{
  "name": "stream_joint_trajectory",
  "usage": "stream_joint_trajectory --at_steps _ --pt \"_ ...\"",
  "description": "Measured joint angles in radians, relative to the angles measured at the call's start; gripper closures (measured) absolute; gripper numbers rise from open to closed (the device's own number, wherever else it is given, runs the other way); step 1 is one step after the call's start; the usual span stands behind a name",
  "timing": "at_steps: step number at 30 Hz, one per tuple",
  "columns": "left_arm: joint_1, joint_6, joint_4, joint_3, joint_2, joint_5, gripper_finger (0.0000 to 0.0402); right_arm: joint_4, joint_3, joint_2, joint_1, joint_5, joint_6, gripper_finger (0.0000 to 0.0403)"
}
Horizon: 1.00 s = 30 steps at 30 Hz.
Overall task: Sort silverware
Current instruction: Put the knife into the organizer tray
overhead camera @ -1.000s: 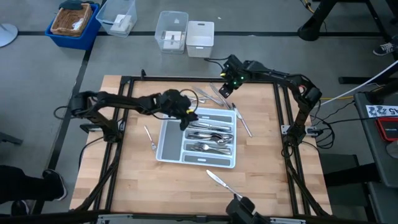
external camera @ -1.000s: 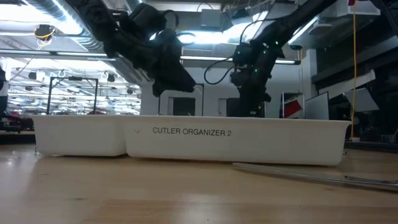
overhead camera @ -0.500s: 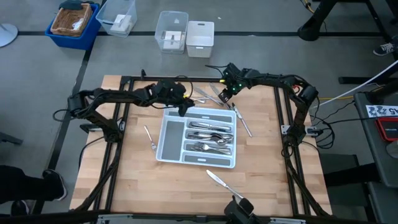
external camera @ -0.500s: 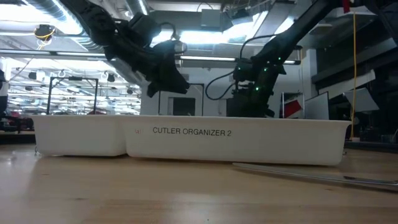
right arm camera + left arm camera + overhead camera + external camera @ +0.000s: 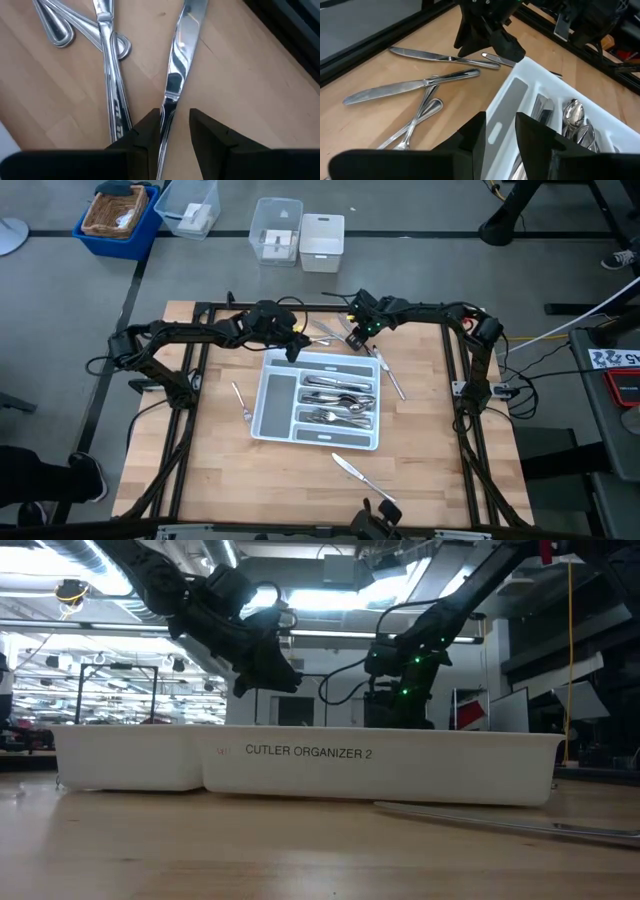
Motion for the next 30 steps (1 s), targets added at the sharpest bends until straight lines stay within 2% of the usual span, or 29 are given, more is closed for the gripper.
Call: stream_joint_trajectory --at_steps 13,30 --pt "0.000 0.000 -0.001 0.000 0.000 0.000 0.0306 -0.008 0.000 0.002 0.029 0.025 0.008 0.0297" --pt "0.000 -0.002 -0.008 0.000 0.000 0.000 0.0306 -0.036 0.006 0.084 0.032 0.055 0.020 0.0301"
